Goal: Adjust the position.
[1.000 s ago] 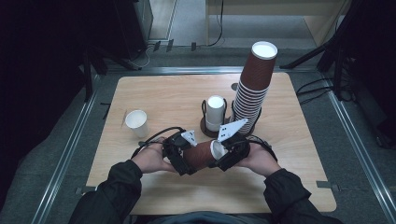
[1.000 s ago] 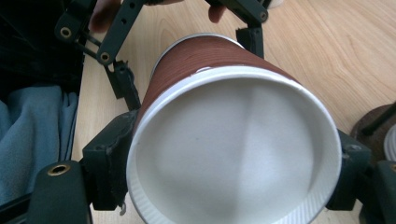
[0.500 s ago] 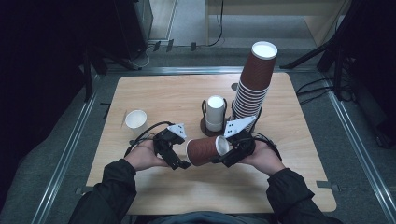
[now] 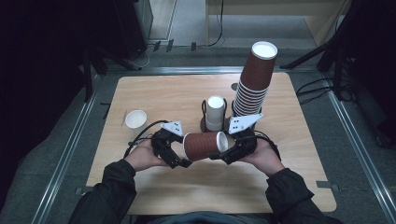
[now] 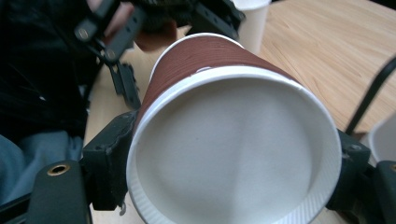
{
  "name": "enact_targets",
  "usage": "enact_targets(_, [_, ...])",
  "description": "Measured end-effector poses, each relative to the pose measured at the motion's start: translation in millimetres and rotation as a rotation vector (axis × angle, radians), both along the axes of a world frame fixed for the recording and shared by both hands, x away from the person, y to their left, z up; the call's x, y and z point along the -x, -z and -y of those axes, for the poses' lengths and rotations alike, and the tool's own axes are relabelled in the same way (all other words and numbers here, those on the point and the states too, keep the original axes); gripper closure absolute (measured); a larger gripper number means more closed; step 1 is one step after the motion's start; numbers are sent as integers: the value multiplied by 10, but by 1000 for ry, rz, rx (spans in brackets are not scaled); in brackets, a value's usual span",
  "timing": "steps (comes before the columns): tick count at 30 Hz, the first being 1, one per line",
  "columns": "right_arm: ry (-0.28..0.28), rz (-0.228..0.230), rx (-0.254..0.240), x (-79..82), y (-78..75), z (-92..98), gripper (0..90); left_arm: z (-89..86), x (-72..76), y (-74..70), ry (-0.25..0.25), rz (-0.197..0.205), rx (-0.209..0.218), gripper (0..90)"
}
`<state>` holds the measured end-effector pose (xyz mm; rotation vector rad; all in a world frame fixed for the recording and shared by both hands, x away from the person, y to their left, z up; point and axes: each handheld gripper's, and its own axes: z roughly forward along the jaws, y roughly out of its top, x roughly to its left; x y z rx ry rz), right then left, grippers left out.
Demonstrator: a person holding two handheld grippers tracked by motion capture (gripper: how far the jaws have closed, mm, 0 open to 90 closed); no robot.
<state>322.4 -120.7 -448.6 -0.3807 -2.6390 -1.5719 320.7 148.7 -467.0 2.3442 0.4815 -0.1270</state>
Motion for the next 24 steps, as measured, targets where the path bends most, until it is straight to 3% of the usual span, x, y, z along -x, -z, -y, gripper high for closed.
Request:
enact_targets(9, [-30,-25,-80,27,-47,-35,208,64,11,-8,25,1,48,0])
enact_targets(13, [-34,-33,-78,39,-43,-68,208,84,28,-23,21,5,63,0])
enact_targets(19, [-53,-50,-89,50,-22,-114,208,80,42,-62,50,6,127,0])
enact_targets(24, [-59,-54,-102,51,-11,-129,209,55,50,-89,57,17,144,22])
